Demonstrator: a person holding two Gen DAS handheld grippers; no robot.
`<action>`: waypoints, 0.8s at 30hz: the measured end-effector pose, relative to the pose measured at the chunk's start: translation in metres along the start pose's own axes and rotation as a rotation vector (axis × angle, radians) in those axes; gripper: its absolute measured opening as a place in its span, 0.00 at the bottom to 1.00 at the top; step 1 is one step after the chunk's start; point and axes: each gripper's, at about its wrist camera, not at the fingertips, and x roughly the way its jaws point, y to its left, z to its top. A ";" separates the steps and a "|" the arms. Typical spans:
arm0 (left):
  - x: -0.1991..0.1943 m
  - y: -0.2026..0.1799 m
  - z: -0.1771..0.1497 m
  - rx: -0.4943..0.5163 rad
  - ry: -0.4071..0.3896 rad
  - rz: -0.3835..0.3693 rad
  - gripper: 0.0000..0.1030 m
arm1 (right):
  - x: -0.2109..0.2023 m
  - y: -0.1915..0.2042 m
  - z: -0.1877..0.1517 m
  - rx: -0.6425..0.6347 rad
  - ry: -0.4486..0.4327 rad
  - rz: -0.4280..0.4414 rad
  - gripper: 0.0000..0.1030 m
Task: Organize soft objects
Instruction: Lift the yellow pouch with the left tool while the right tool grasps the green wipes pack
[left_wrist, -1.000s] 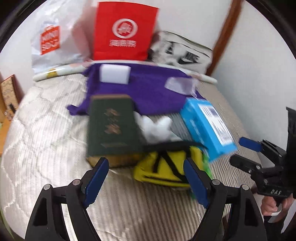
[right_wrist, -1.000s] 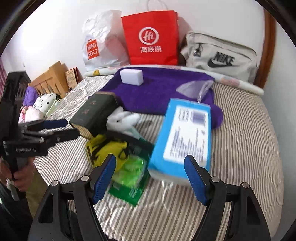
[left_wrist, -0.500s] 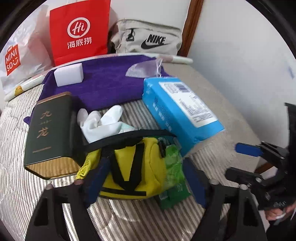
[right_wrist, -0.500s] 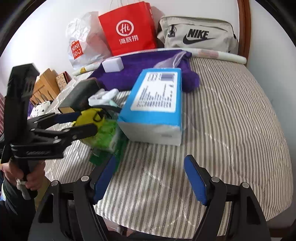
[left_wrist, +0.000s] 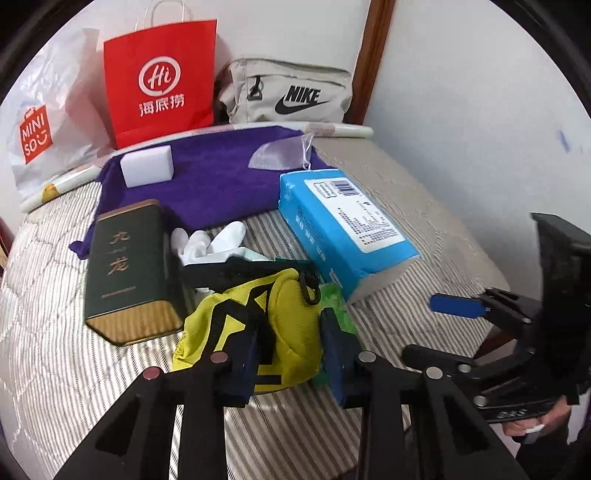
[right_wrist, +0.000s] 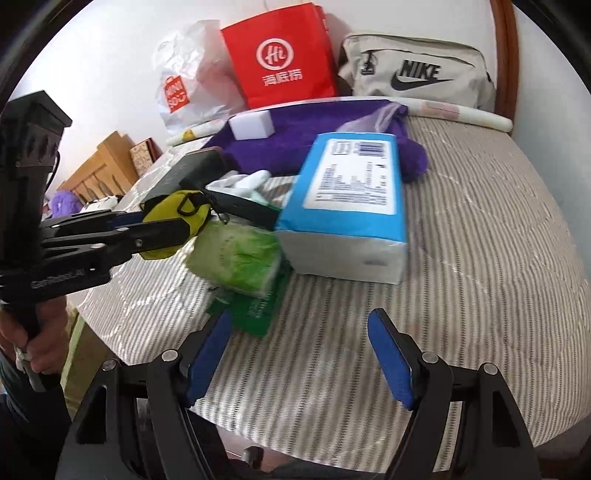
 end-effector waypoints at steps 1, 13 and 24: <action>-0.003 0.000 -0.003 0.004 0.002 -0.006 0.29 | 0.001 0.002 0.000 -0.006 0.001 0.005 0.73; -0.032 0.033 -0.040 -0.049 -0.012 0.097 0.29 | 0.033 0.023 0.013 0.051 0.048 0.030 0.74; -0.034 0.076 -0.057 -0.127 -0.037 0.138 0.29 | 0.061 0.052 0.026 0.085 0.070 -0.008 0.74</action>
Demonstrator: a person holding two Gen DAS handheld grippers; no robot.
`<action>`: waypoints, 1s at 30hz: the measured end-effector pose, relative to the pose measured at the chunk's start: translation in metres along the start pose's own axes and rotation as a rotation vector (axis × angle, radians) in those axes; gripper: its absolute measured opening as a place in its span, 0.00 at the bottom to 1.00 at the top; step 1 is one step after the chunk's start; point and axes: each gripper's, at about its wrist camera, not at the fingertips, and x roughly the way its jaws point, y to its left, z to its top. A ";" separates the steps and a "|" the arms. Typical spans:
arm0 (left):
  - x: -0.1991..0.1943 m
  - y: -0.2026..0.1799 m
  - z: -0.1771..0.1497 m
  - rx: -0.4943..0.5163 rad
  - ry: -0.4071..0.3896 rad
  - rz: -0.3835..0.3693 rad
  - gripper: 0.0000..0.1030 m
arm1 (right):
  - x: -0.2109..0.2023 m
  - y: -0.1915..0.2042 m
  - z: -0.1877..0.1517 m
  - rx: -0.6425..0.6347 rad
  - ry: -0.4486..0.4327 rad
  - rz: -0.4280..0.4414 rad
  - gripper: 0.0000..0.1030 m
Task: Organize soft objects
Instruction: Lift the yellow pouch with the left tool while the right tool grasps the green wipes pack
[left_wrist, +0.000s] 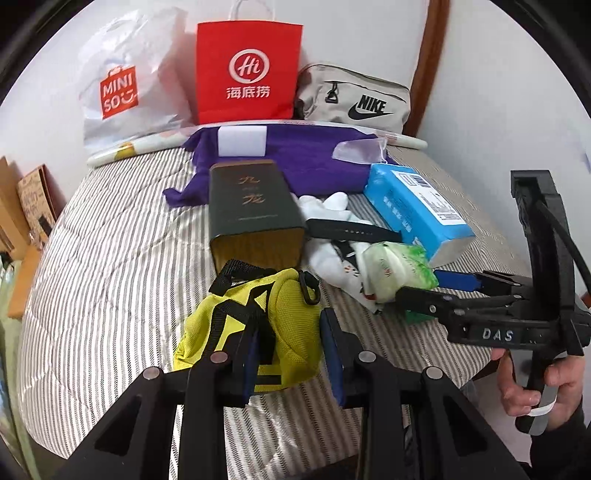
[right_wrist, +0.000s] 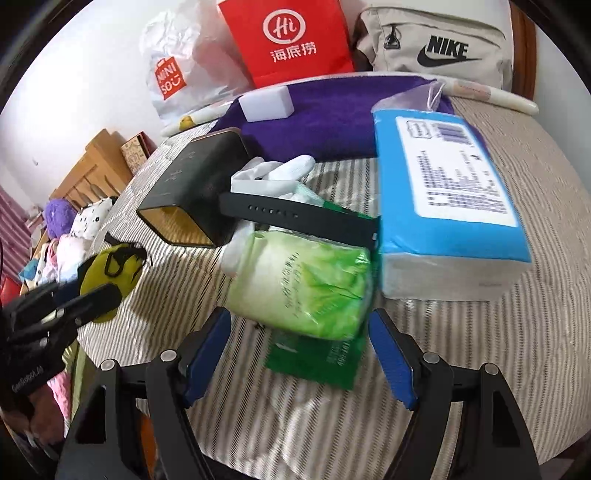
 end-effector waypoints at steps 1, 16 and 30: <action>0.001 0.003 -0.001 -0.006 0.000 0.000 0.29 | 0.003 0.001 0.002 0.015 0.001 -0.001 0.74; 0.007 0.009 -0.007 -0.019 -0.004 0.009 0.29 | -0.001 0.004 0.003 0.028 -0.027 0.028 0.48; 0.009 0.007 -0.006 -0.036 0.005 0.038 0.29 | -0.052 -0.044 -0.040 0.011 -0.006 -0.038 0.48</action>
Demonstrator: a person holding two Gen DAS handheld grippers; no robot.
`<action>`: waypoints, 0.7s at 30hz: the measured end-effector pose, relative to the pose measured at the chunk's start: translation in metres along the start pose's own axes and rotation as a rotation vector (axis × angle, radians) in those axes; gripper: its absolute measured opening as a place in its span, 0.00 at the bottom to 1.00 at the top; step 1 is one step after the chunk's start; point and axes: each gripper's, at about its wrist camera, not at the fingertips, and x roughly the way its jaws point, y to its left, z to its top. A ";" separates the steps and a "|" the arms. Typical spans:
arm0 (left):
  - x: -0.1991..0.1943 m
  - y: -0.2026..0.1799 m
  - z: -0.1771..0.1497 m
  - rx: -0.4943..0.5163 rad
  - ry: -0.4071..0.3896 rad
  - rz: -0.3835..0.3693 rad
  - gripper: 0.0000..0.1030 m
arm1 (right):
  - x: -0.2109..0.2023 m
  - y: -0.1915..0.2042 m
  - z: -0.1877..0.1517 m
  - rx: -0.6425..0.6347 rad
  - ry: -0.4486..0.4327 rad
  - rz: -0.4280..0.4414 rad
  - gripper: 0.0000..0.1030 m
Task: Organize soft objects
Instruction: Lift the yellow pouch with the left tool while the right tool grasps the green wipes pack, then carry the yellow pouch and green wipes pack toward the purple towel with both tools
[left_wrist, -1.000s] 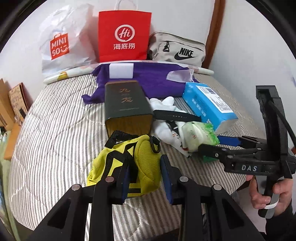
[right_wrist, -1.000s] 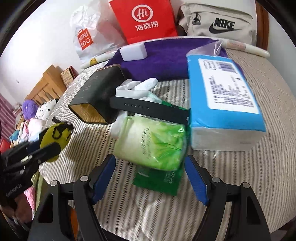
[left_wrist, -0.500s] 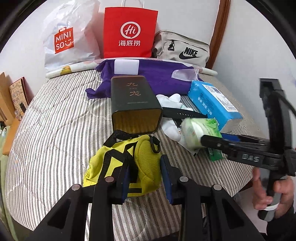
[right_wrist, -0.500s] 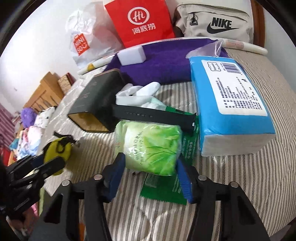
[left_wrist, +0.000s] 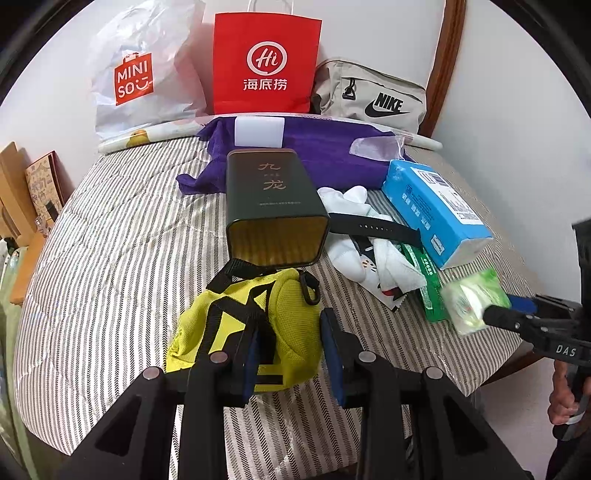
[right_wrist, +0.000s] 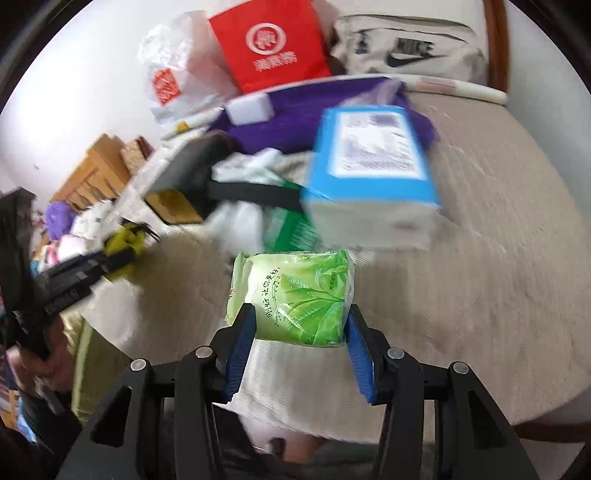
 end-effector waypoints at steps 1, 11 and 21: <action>0.001 -0.002 0.000 0.002 0.002 0.004 0.29 | 0.001 -0.007 -0.003 0.006 0.006 -0.024 0.49; 0.026 -0.011 -0.004 -0.027 0.058 -0.045 0.29 | 0.008 -0.017 -0.019 0.027 0.011 -0.031 0.74; 0.025 -0.010 -0.010 -0.008 0.050 -0.045 0.29 | 0.036 0.002 -0.009 0.002 -0.011 -0.164 0.81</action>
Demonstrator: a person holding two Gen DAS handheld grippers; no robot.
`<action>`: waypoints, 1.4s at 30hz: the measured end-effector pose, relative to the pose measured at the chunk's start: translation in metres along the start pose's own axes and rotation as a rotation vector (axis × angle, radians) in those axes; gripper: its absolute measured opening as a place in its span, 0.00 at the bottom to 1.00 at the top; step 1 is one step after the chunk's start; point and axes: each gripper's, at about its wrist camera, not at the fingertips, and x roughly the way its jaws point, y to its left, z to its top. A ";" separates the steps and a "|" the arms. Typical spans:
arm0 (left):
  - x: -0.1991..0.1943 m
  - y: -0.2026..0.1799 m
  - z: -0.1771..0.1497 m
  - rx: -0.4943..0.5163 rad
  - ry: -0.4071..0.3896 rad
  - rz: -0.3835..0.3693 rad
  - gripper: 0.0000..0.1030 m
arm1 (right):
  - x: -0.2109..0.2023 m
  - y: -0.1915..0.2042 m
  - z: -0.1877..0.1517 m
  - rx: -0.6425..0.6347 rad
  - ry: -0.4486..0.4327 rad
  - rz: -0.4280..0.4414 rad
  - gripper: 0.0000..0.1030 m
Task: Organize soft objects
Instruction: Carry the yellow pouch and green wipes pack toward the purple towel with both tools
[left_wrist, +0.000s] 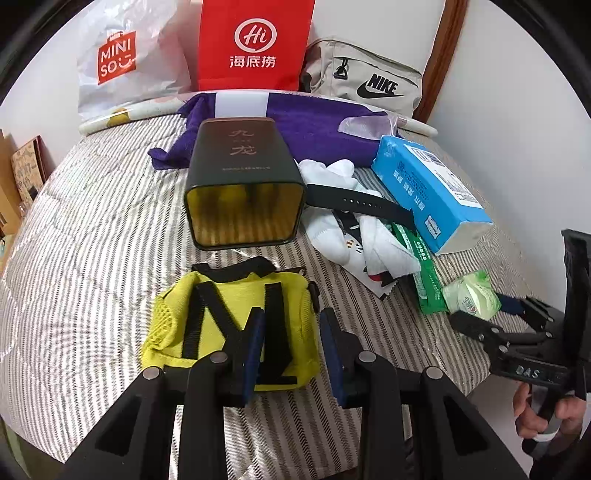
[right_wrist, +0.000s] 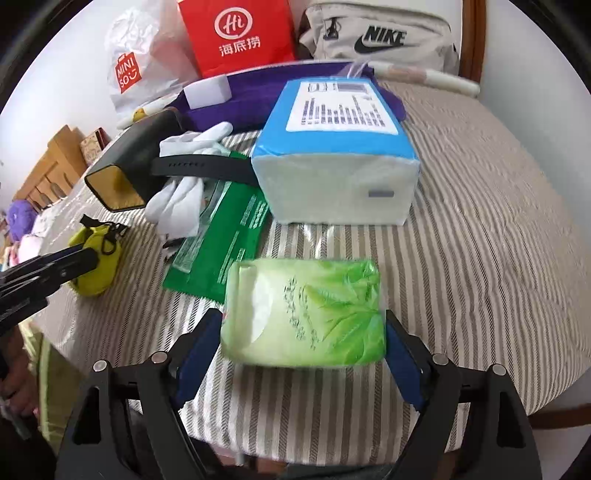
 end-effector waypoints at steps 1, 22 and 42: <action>-0.002 0.001 -0.001 0.001 -0.008 0.012 0.29 | 0.001 0.001 0.000 -0.010 -0.002 -0.012 0.81; 0.004 -0.001 -0.001 0.001 -0.011 0.006 0.22 | -0.014 -0.011 0.002 -0.036 -0.023 0.030 0.71; -0.042 0.006 0.026 -0.042 -0.085 0.054 0.17 | -0.067 -0.006 0.052 -0.122 -0.122 0.055 0.71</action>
